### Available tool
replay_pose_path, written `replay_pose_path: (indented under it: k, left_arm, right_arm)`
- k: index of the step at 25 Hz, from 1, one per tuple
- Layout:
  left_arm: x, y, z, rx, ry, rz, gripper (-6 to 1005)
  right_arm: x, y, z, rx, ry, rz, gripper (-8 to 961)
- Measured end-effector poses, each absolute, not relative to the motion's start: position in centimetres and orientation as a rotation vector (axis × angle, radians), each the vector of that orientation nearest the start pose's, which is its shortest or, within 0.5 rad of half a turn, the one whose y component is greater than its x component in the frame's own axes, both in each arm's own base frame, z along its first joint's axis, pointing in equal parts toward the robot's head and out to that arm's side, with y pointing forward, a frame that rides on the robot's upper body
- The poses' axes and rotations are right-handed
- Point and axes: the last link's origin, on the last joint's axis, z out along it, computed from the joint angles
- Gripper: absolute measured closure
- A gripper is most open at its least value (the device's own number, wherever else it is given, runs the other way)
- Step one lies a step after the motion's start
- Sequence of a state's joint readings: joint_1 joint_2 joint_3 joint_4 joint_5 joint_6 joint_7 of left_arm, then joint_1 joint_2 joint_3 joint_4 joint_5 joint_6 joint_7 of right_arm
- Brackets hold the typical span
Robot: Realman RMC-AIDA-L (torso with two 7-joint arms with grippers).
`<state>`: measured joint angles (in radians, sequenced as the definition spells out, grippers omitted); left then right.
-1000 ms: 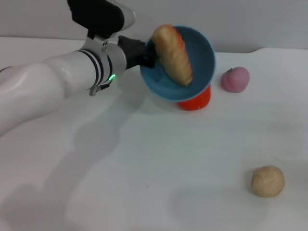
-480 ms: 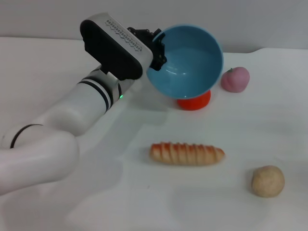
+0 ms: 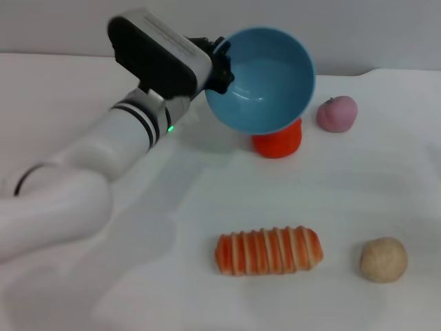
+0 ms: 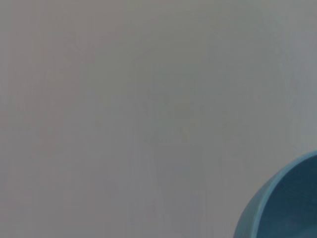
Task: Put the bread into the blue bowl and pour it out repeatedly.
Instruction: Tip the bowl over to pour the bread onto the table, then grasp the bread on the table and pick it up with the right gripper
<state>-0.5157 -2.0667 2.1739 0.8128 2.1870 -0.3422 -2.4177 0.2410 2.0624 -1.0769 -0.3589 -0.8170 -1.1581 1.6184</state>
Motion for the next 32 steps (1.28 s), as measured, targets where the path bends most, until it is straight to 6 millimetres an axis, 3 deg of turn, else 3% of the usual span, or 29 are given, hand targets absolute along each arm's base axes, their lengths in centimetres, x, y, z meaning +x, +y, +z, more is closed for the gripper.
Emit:
replay_pose_path:
  k: [2,5,6,10,13,17,19,22,32]
  left_arm:
    - [-19.6,40.3,-8.2,-2.063,-0.444,-0.312,999]
    - [-19.8,41.0,-7.7,-2.089,-0.552,-0.293,1000]
    - [-20.1,41.5,-7.1,-2.136,-0.678,-0.255,1000]
    - [-20.9,42.1,-5.0,-2.178,-0.909,-0.226,1000]
    - [-22.1,42.2,-3.3,-2.133,-1.006,-0.255,1000]
    - [-23.7,41.7,-1.8,-2.068,-1.064,-0.283,1000]
    - [-24.1,41.6,-1.4,-2.052,-1.075,-0.288,999]
    - [-24.3,41.5,-1.3,-2.045,-1.08,-0.29,999]
    - [-24.7,41.5,-1.3,-2.04,-1.084,-0.282,1000]
  right_arm:
    - [35.2,30.3,1.1,-1.533,1.581,1.324,516]
    - [33.8,31.4,0.6,-1.661,1.591,1.281,517]
    - [33.2,31.8,0.6,-1.708,1.57,1.272,517]
    - [30.8,33.4,1.1,-1.866,1.44,1.239,517]
    - [29.1,34.4,1.2,-1.982,1.38,1.183,517]
    - [26.9,35.4,0.1,-2.206,1.416,0.964,517]
    - [25.4,35.9,-1.0,-2.372,1.414,0.721,517]
    - [24.4,36.3,-1.4,-2.446,1.395,0.596,517]
    - [18.9,35.8,-3.7,-2.884,1.029,0.062,518]
